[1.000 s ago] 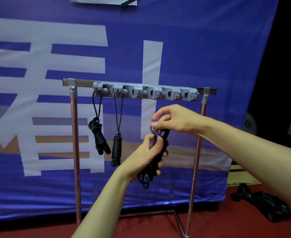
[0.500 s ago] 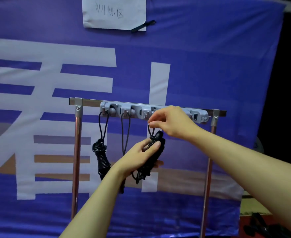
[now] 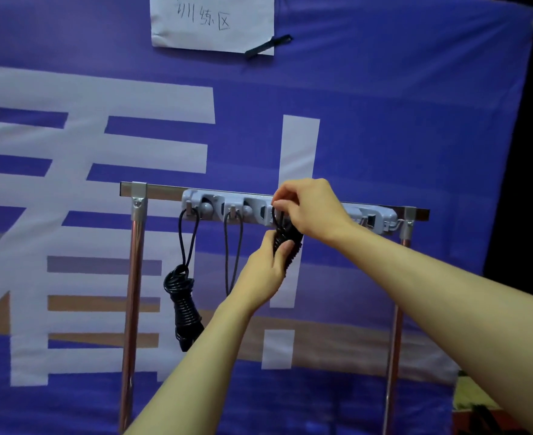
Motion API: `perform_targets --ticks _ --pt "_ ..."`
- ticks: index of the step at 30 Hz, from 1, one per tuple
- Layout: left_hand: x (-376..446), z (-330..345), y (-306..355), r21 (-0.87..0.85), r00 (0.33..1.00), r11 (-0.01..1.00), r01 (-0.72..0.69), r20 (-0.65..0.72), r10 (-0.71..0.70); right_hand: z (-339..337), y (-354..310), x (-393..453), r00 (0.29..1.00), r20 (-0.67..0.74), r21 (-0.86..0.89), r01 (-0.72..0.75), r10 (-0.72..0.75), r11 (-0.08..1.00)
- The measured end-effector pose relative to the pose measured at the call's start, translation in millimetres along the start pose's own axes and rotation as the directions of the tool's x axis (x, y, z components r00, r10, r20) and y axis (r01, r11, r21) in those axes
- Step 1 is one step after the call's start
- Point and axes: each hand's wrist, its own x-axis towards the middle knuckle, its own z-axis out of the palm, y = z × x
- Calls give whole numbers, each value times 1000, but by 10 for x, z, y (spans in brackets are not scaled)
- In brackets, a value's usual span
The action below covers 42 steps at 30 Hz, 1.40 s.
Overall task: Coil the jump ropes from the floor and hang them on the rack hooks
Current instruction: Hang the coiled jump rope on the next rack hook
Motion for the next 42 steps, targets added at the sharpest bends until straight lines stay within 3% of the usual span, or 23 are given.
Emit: perform_targets --ticks 6,13,17,23,27,30,36,40,42 --pt "-89 90 -234 4 1000 1000 16 -15 -16 -97 79 26 994 86 -38 -70 74 997" --pt "-48 108 -242 87 998 996 8 -61 -3 -78 102 -209 997 72 -139 32 -22 990" --pt "-106 69 -140 171 997 985 -14 -68 26 -186 143 -433 984 38 -173 179 -175 969" --pt "-307 -41 113 309 994 949 71 -103 -40 -489 168 -941 957 153 -309 284 -247 908" --pt "-670 -139 393 454 984 889 -55 -125 125 -739 155 -1275 953 191 -375 293 -236 879" --pt "-1009 -168 551 564 967 807 -177 -54 250 -907 146 -1560 955 207 -388 280 -213 878" --pt "-1838 55 567 662 943 676 -324 165 290 -874 302 -2534 960 260 -336 196 -109 921" --pt "-2674 493 125 651 922 665 -367 347 169 -523 601 -3529 917 399 -300 117 14 947" --pt "-3165 765 -233 640 879 655 -401 470 80 -257 794 -4112 870 488 -289 90 66 953"
